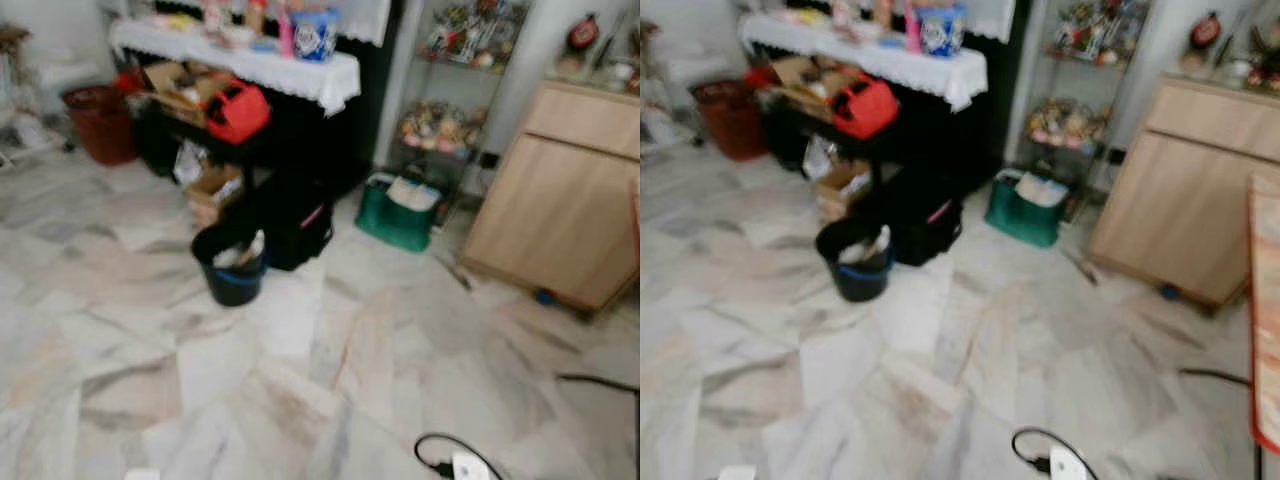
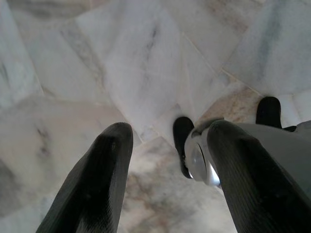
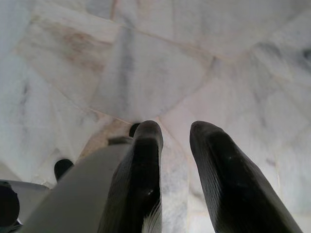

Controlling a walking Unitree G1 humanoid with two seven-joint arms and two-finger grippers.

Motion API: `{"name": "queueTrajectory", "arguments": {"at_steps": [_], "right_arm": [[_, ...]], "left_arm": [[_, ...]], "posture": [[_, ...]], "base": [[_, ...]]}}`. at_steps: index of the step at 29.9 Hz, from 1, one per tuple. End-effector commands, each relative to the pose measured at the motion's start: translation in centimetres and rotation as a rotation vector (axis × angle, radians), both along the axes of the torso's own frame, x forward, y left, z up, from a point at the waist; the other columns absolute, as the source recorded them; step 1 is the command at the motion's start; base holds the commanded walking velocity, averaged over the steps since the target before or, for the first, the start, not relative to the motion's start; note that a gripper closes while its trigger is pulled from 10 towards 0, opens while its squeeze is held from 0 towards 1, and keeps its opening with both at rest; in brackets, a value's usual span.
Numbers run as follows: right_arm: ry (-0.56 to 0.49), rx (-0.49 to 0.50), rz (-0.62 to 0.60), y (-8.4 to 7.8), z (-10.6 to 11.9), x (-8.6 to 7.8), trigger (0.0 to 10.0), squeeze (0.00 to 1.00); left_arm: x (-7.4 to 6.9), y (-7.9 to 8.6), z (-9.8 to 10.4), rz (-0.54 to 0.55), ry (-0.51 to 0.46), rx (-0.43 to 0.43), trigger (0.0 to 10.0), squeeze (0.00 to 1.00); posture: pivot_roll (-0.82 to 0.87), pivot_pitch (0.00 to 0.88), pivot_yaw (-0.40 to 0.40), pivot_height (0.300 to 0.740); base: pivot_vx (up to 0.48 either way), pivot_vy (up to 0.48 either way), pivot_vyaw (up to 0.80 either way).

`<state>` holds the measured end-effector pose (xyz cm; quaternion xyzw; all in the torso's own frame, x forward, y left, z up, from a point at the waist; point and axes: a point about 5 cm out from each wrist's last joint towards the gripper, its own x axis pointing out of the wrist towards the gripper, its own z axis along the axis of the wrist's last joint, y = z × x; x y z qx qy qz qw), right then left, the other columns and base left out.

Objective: Setting the table

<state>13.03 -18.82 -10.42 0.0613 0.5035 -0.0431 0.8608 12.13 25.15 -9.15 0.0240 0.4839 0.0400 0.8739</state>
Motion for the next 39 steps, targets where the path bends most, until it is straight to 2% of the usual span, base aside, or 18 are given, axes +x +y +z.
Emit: {"name": "queueTrajectory", "arguments": {"at_steps": [1,5,17,33,39], "right_arm": [[0.000,-0.006,0.002,-0.16,0.04,0.06,10.0,0.00],[-0.006,-0.001,0.000,-0.02,0.04,0.09,10.0,0.00],[-0.020,0.012,-0.020,0.16,0.06,0.13,10.0,0.00],[-0.010,0.019,0.002,0.07,0.01,-0.02,10.0,0.00],[-0.018,0.021,-0.010,0.00,0.05,0.04,10.0,0.00]], "left_arm": [[0.22,0.04,0.06,-0.001,0.001,-0.002,10.0,0.00],[0.26,0.15,0.11,-0.015,0.002,0.007,10.0,0.00],[0.28,0.23,0.16,-0.016,-0.003,0.010,10.0,0.00],[0.22,-0.13,0.09,-0.014,-0.015,-0.022,10.0,0.00],[0.24,-0.18,0.08,-0.007,-0.018,-0.030,10.0,0.00]], "posture": [[0.03,0.000,-0.030,0.740],[0.04,0.000,-0.024,0.740],[0.06,0.000,-0.024,0.740],[0.05,0.000,-0.030,0.740],[0.05,0.000,-0.034,0.740]], "base": [[0.000,0.000,-0.65],[0.000,-0.397,-0.64],[0.000,-0.480,0.00],[0.000,-0.479,-0.61],[0.000,-0.061,0.00]]}}
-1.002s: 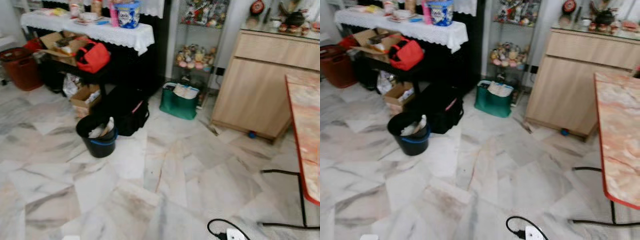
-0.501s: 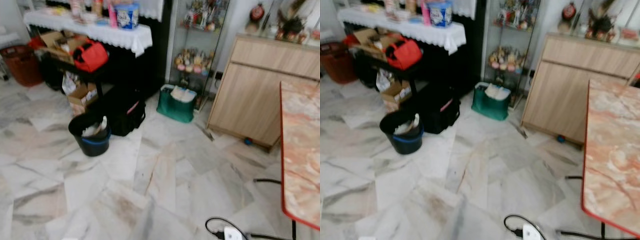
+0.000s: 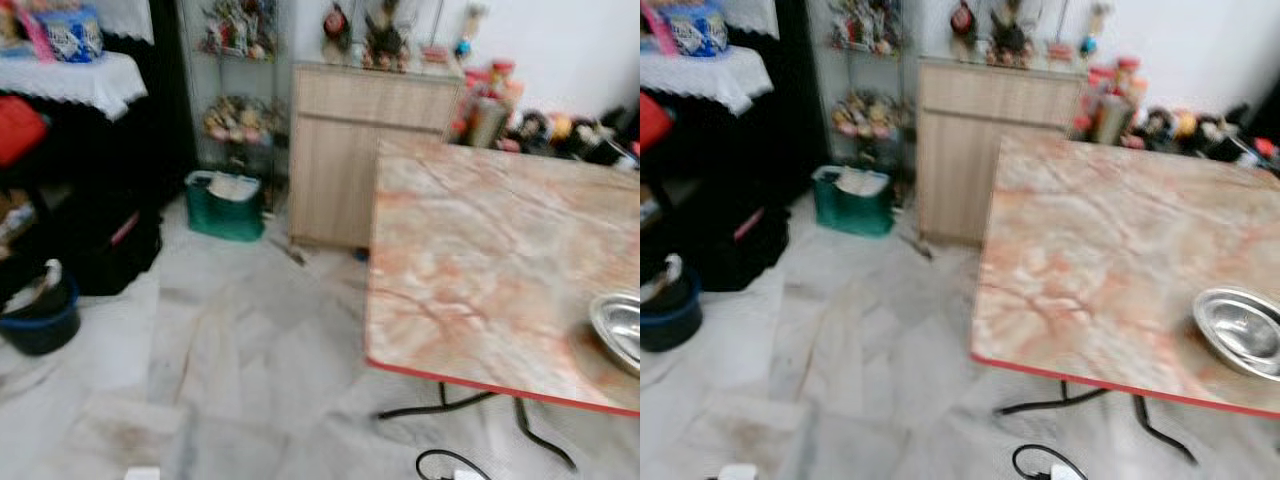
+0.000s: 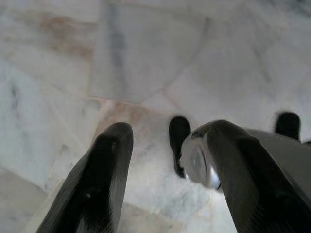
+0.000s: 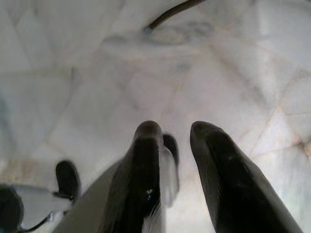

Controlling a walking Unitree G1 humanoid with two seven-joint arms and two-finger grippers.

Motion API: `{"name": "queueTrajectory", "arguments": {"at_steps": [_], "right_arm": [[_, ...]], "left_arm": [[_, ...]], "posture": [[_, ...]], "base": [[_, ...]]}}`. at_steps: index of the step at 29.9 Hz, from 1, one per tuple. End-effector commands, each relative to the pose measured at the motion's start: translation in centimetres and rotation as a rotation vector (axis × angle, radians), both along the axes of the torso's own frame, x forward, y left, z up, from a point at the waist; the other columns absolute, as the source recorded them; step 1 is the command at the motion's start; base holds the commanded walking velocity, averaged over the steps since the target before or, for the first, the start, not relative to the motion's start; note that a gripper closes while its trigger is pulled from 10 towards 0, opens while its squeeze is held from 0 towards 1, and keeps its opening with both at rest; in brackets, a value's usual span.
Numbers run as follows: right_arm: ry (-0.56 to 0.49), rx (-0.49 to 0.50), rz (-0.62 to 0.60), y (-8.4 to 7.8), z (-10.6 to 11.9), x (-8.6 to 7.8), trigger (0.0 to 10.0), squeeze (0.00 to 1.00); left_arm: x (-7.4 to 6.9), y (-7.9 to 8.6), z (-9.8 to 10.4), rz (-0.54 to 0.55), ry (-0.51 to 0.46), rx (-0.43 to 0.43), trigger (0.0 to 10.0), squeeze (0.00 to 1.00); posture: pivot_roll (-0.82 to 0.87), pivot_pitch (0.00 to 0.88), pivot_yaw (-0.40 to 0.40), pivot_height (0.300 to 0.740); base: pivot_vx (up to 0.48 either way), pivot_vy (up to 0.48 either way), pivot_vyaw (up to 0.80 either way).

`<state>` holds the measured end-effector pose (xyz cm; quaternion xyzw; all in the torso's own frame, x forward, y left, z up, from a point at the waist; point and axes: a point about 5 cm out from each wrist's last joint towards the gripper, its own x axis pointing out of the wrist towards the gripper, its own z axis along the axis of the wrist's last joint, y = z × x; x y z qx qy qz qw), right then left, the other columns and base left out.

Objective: Setting the table

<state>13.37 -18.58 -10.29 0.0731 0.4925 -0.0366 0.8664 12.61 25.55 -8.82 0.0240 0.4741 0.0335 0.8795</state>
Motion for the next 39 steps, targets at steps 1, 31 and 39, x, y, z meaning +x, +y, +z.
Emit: {"name": "queueTrajectory", "arguments": {"at_steps": [1,31,39], "right_arm": [[0.007,-0.007,-0.013,-0.28,-0.07,-0.30,10.0,0.00],[-0.015,-0.006,-0.034,-0.05,0.02,-0.07,10.0,0.00],[-0.017,-0.003,-0.031,-0.09,0.01,-0.12,10.0,0.00]], "left_arm": [[-0.23,-0.57,-0.24,-0.001,0.006,-0.020,10.0,0.00],[-0.18,0.01,-0.15,-0.035,0.039,0.035,10.0,0.00],[-0.29,-0.08,-0.21,-0.032,0.043,0.031,10.0,0.00]], "posture": [[0.05,0.000,-0.034,0.740],[0.04,0.000,-0.022,0.740],[0.04,0.000,-0.026,0.740]], "base": [[0.000,0.000,0.00],[0.000,-0.407,0.00],[0.000,-0.480,0.00]]}}
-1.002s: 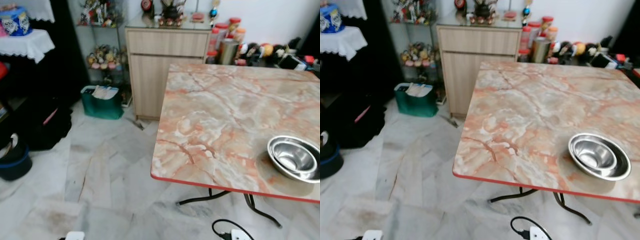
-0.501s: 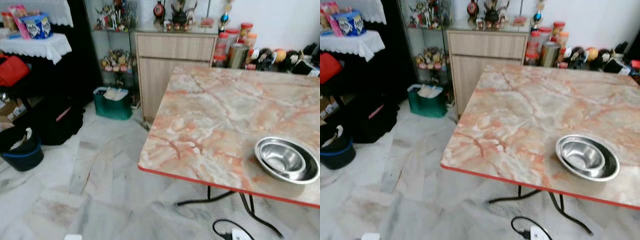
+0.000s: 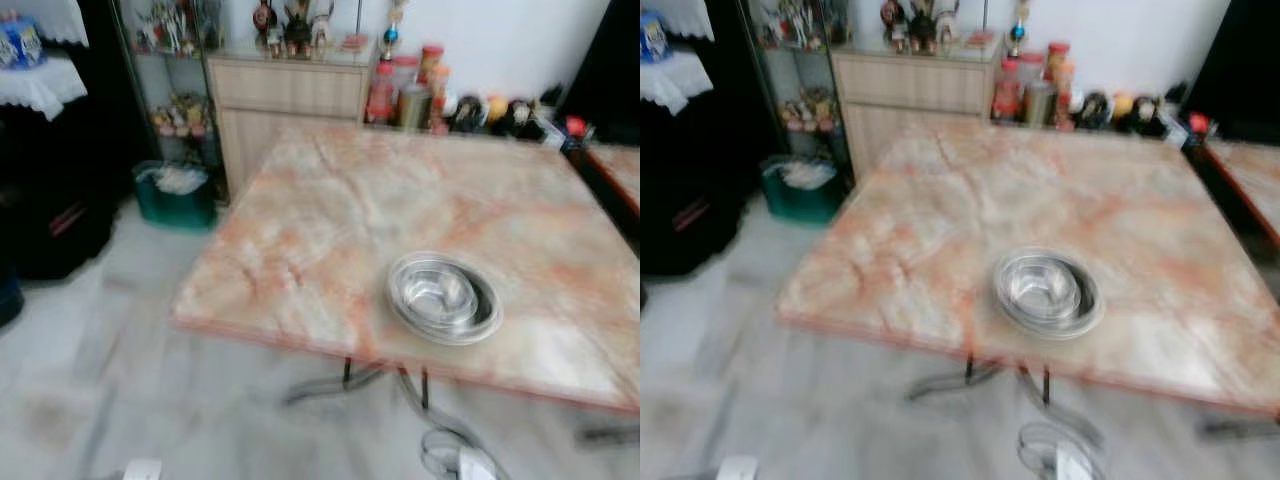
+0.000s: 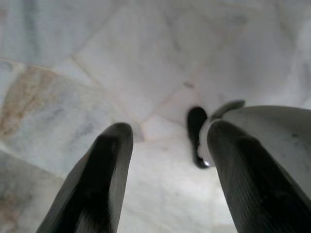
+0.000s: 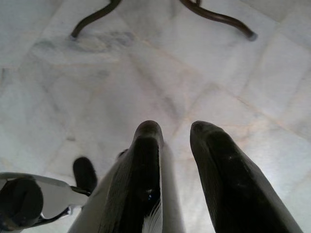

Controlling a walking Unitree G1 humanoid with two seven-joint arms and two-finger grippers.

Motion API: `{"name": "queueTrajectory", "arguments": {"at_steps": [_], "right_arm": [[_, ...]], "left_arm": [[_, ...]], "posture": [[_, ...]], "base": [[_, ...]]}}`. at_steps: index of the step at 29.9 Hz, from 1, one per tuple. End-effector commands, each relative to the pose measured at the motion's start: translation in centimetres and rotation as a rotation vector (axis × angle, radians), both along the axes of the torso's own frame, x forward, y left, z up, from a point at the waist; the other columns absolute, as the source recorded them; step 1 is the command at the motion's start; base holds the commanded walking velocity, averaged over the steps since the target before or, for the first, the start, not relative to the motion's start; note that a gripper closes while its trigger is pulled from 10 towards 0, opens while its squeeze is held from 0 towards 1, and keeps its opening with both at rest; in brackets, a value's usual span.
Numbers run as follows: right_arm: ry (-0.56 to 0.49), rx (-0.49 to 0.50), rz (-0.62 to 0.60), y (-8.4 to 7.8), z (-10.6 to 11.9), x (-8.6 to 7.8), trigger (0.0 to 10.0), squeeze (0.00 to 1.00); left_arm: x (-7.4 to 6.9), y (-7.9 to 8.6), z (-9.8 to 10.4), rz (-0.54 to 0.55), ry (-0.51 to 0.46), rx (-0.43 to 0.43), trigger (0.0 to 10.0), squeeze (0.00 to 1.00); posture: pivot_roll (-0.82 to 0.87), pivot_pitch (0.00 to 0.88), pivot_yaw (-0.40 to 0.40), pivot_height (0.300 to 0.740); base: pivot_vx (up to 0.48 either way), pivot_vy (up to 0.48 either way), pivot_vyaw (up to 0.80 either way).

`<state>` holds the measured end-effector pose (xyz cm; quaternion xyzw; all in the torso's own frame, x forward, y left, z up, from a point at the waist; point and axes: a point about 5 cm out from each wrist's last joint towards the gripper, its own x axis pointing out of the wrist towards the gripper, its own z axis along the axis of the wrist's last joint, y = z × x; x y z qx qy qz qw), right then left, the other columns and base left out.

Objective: Setting the table

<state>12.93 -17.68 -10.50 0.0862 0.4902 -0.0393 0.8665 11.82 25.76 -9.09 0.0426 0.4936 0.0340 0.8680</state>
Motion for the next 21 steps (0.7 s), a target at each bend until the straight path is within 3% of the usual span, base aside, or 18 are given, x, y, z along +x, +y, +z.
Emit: {"name": "queueTrajectory", "arguments": {"at_steps": [1,21], "right_arm": [[-0.012,-0.024,-0.006,-1.01,0.22,0.33,10.0,0.00],[-0.008,-0.025,0.012,-0.71,0.12,0.09,10.0,0.00]], "left_arm": [[0.49,-0.32,0.04,-0.017,-0.003,-0.004,10.0,0.00],[0.22,-0.07,0.02,-0.030,0.010,0.021,10.0,0.00]], "posture": [[0.03,0.000,-0.025,0.740],[0.02,0.000,0.003,0.740]], "base": [[0.000,-0.480,0.00],[0.000,-0.480,0.00]]}}
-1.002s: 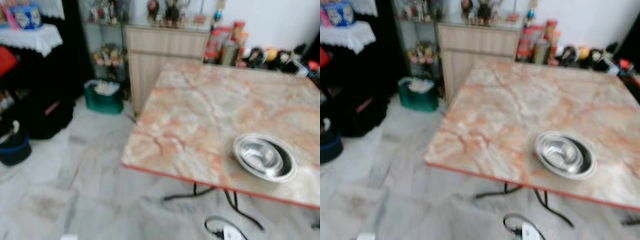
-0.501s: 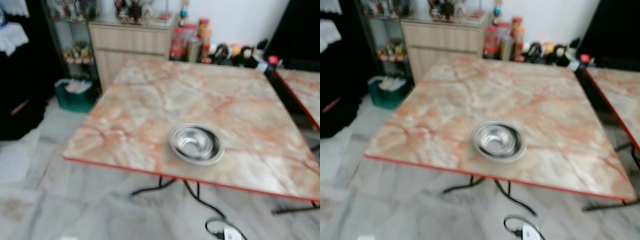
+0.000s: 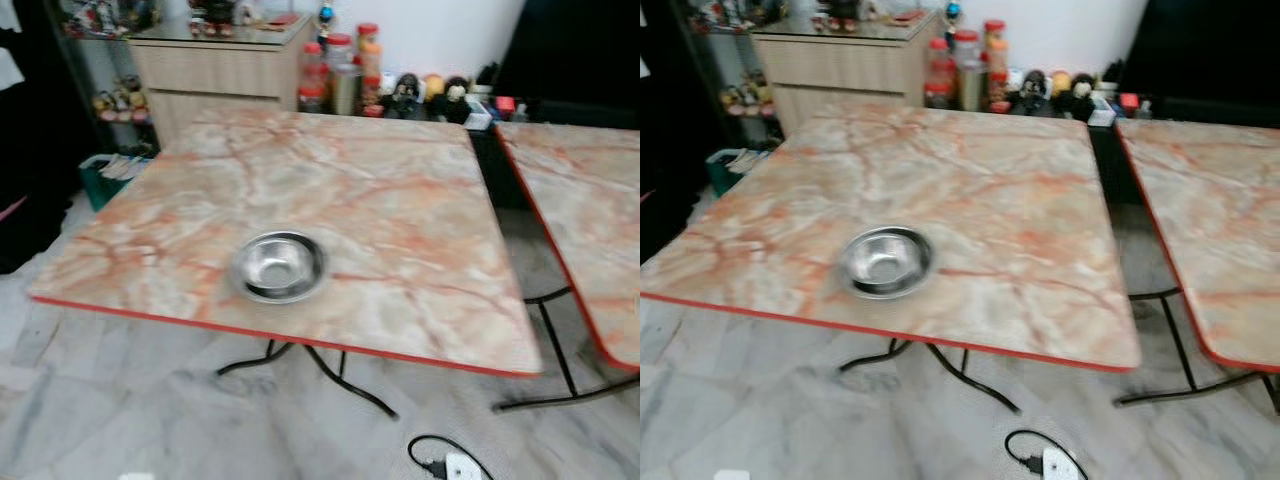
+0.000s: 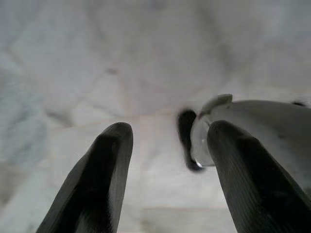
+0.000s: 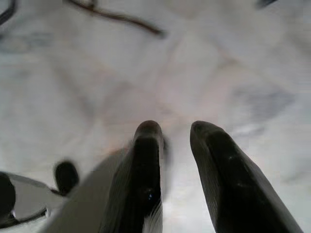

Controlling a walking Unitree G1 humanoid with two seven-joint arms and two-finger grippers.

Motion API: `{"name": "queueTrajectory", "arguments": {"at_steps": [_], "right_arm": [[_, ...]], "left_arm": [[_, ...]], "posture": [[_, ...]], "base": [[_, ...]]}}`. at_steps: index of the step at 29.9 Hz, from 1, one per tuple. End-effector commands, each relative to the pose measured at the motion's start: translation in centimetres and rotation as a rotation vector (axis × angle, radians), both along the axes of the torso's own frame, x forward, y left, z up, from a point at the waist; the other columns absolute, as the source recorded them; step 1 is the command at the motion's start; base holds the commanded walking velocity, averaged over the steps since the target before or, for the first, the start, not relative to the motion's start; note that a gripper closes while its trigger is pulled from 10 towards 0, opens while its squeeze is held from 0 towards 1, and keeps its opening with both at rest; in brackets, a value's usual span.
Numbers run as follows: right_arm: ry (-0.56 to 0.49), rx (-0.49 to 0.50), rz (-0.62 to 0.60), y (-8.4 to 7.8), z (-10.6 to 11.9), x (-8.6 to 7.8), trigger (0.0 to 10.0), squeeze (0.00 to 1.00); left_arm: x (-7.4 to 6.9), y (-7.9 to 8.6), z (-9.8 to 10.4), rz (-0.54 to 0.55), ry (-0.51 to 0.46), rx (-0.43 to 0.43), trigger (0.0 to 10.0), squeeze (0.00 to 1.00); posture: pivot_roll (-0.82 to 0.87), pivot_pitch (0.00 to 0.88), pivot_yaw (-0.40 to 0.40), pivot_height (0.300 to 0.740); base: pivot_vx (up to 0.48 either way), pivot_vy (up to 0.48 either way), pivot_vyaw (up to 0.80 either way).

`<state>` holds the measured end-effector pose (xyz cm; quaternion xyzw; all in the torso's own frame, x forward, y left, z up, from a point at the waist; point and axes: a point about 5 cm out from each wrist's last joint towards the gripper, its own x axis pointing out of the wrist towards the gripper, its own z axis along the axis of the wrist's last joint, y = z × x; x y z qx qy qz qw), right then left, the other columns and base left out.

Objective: Setting the table

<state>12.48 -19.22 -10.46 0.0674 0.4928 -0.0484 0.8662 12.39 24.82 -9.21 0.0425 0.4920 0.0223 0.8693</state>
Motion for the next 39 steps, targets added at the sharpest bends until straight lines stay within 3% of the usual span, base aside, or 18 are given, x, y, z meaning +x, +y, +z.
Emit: {"name": "queueTrajectory", "arguments": {"at_steps": [1,17,21,39], "right_arm": [[-0.016,0.017,0.010,0.8,0.1,0.5,10.0,0.00],[-0.037,0.011,0.020,0.9,0.2,0.9,10.0,0.00],[-0.038,0.008,0.039,0.9,0.3,1.0,10.0,0.00],[-0.053,0.008,-0.084,1.1,0.5,1.9,10.0,0.00]], "left_arm": [[-0.4,0.9,0.1,-0.011,0.013,0.033,10.0,0.00],[-0.2,1.0,0.2,-0.010,0.007,0.039,10.0,0.00],[-0.1,1.0,0.2,-0.003,0.005,0.040,10.0,0.00],[1.2,1.0,0.7,-0.058,0.003,0.046,10.0,0.00]], "posture": [[0.02,0.000,0.004,0.740],[0.00,0.000,0.014,0.740],[0.00,0.000,0.011,0.740],[-0.09,0.000,0.079,0.740]], "base": [[0.000,-0.480,0.00],[0.000,-0.479,0.00],[0.000,-0.467,0.71],[0.000,-0.461,0.00]]}}
